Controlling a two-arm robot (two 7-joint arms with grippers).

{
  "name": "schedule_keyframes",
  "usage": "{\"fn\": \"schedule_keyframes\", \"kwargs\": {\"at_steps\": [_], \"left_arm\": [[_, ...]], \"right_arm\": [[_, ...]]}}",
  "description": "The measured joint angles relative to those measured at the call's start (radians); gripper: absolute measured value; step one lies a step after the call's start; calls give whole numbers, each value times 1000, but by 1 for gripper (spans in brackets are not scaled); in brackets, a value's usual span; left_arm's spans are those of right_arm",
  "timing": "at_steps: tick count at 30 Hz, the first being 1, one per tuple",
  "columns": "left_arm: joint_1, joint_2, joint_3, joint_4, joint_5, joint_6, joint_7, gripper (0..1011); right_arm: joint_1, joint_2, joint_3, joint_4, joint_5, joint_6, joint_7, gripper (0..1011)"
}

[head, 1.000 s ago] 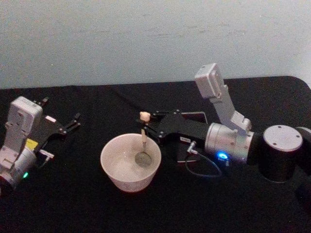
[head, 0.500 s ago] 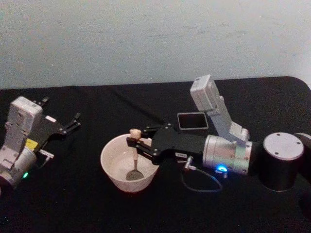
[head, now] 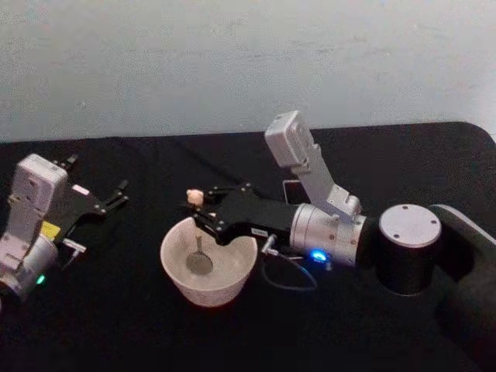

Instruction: Pick up the stirring spoon with one hand, stir inside the cup, then place it back in its original position.

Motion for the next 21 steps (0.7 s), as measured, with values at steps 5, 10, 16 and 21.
{"fn": "schedule_keyframes", "kwargs": {"at_steps": [5, 10, 16, 21], "left_arm": [[0, 0, 0, 0, 0, 0, 0, 1001], [0, 0, 0, 0, 0, 0, 0, 1001], [0, 0, 0, 0, 0, 0, 0, 1001], [0, 0, 0, 0, 0, 0, 0, 1001]], "right_arm": [[14, -20, 24, 32, -16, -5, -23, 214], [14, -17, 49, 37, -17, -2, -28, 214], [-13, 18, 71, -2, -1, 18, -9, 214], [-47, 51, 85, -53, 19, 31, 3, 214]]}}
